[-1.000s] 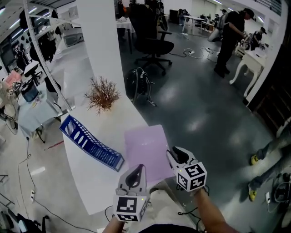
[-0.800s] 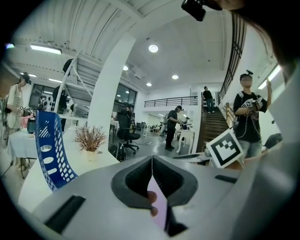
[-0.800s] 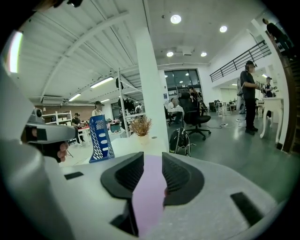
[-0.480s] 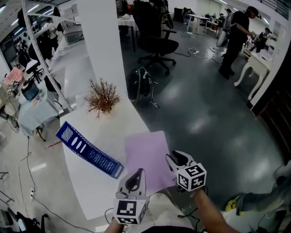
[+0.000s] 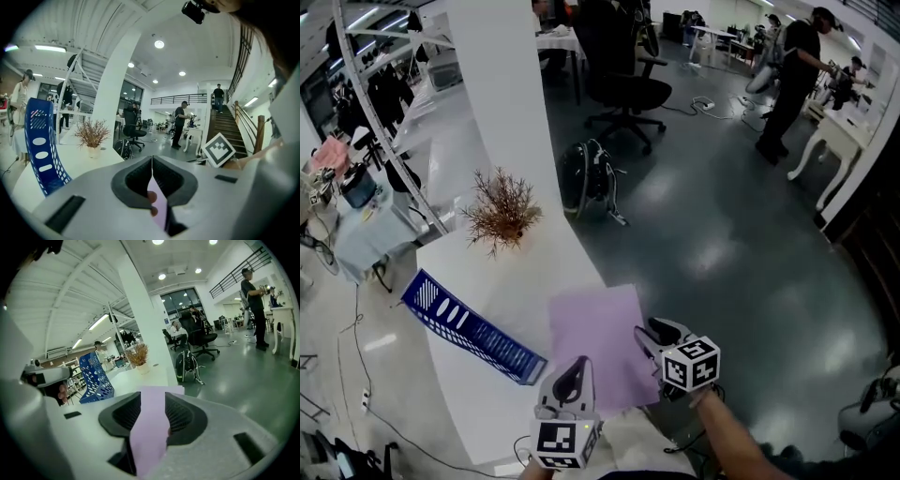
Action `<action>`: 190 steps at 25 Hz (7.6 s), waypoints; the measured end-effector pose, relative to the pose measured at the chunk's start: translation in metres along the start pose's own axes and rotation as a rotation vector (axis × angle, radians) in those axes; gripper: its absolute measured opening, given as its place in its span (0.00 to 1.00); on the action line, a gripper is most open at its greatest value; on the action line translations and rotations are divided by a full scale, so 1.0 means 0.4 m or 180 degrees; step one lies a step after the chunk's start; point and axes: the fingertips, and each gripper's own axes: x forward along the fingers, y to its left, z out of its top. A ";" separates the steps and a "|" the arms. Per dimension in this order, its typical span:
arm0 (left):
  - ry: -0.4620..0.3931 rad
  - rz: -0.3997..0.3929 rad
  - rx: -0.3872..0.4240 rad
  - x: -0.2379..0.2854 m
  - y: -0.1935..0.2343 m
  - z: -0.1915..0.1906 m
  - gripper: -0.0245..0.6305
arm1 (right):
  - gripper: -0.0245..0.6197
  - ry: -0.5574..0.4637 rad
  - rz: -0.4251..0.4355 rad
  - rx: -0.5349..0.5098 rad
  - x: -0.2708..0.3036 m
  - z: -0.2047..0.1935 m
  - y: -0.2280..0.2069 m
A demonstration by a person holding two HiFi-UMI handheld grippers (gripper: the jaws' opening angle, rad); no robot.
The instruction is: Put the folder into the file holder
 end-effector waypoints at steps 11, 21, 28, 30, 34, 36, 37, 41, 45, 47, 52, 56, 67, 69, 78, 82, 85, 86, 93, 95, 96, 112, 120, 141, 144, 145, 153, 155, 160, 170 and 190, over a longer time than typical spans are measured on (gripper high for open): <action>0.0125 0.0065 -0.0033 0.095 0.027 -0.030 0.05 | 0.30 0.0284 0.0242 0.0308 0.103 -0.044 -0.077; 0.0289 0.0141 -0.0086 0.143 0.050 -0.060 0.04 | 0.38 0.0499 0.0497 0.0698 0.175 -0.086 -0.124; 0.0331 0.0200 -0.0110 0.168 0.057 -0.071 0.05 | 0.42 0.0613 0.0683 0.0928 0.215 -0.114 -0.145; 0.0353 0.0223 -0.0128 0.172 0.058 -0.067 0.04 | 0.43 0.0643 0.0713 0.0974 0.225 -0.120 -0.149; 0.0353 0.0226 -0.0097 0.176 0.066 -0.076 0.05 | 0.44 0.0666 0.0759 0.1050 0.241 -0.127 -0.155; 0.0425 0.0225 -0.0152 0.179 0.062 -0.058 0.04 | 0.45 0.0672 0.0783 0.1089 0.248 -0.128 -0.158; 0.0441 0.0229 -0.0171 0.182 0.062 -0.056 0.05 | 0.45 0.0676 0.0804 0.1120 0.252 -0.129 -0.159; 0.0454 0.0245 -0.0186 0.190 0.064 -0.061 0.05 | 0.45 0.0692 0.0903 0.1268 0.268 -0.135 -0.163; 0.0480 0.0259 -0.0193 0.194 0.064 -0.067 0.04 | 0.45 0.0638 0.0981 0.1500 0.281 -0.128 -0.168; 0.0490 0.0264 -0.0196 0.194 0.063 -0.069 0.05 | 0.45 0.0663 0.0994 0.1525 0.287 -0.130 -0.168; 0.0505 0.0305 -0.0212 0.191 0.069 -0.073 0.05 | 0.45 0.0755 0.1082 0.1567 0.306 -0.142 -0.163; 0.0503 0.0358 -0.0237 0.188 0.076 -0.073 0.05 | 0.45 0.0838 0.1191 0.1707 0.316 -0.152 -0.160; 0.0447 0.0427 -0.0273 0.190 0.072 -0.064 0.05 | 0.37 0.0803 0.1364 0.1842 0.294 -0.122 -0.160; 0.0424 0.0468 -0.0266 0.185 0.078 -0.066 0.04 | 0.36 0.0778 0.1349 0.1870 0.291 -0.114 -0.159; 0.0314 0.0663 -0.0239 0.155 0.105 -0.074 0.05 | 0.32 0.0707 0.1334 0.1961 0.267 -0.077 -0.143; 0.0304 0.0681 -0.0295 0.144 0.103 -0.060 0.04 | 0.31 0.0619 0.1337 0.1941 0.246 -0.047 -0.132; 0.0290 0.0681 -0.0323 0.136 0.102 -0.050 0.05 | 0.31 0.0553 0.1333 0.1944 0.228 -0.028 -0.128; 0.0282 0.0683 -0.0322 0.132 0.102 -0.048 0.04 | 0.31 0.0530 0.1334 0.1936 0.222 -0.020 -0.126; 0.0244 0.0691 -0.0288 0.092 0.106 -0.042 0.05 | 0.30 0.0335 0.1282 0.1918 0.174 0.017 -0.114; 0.0240 0.0690 -0.0305 0.080 0.104 -0.038 0.05 | 0.30 0.0284 0.1263 0.1911 0.158 0.024 -0.112; 0.0237 0.0693 -0.0303 0.074 0.106 -0.036 0.05 | 0.30 0.0251 0.1250 0.1902 0.151 0.030 -0.111; 0.0142 0.0745 -0.0278 -0.013 0.151 -0.001 0.05 | 0.30 -0.0326 0.0951 0.1506 0.033 0.165 -0.077; 0.0105 0.0725 -0.0270 -0.054 0.172 0.011 0.05 | 0.30 -0.0603 0.0737 0.1327 -0.037 0.220 -0.057; -0.0062 0.0687 -0.0225 -0.184 0.255 0.059 0.04 | 0.30 -0.1210 0.0366 0.1037 -0.187 0.344 0.063; -0.0073 0.0696 -0.0228 -0.200 0.269 0.062 0.05 | 0.30 -0.1316 0.0450 0.1032 -0.199 0.365 0.092; -0.0077 0.0698 -0.0234 -0.206 0.274 0.063 0.05 | 0.30 -0.1346 0.0464 0.1026 -0.203 0.371 0.101; -0.0029 0.0593 -0.0277 -0.230 0.287 0.059 0.04 | 0.30 -0.1546 0.0305 0.0836 -0.264 0.419 0.144; -0.0075 0.0595 -0.0258 -0.236 0.297 0.062 0.05 | 0.29 -0.1584 0.0278 0.0805 -0.276 0.426 0.159; -0.0127 0.0570 -0.0235 -0.249 0.323 0.060 0.05 | 0.29 -0.1689 0.0240 0.0726 -0.301 0.437 0.192; -0.0126 0.0466 -0.0208 -0.288 0.349 0.057 0.05 | 0.29 -0.1806 0.0116 0.0549 -0.334 0.445 0.263; -0.0175 0.0333 -0.0173 -0.363 0.367 0.057 0.05 | 0.29 -0.2131 0.0042 0.0296 -0.416 0.474 0.399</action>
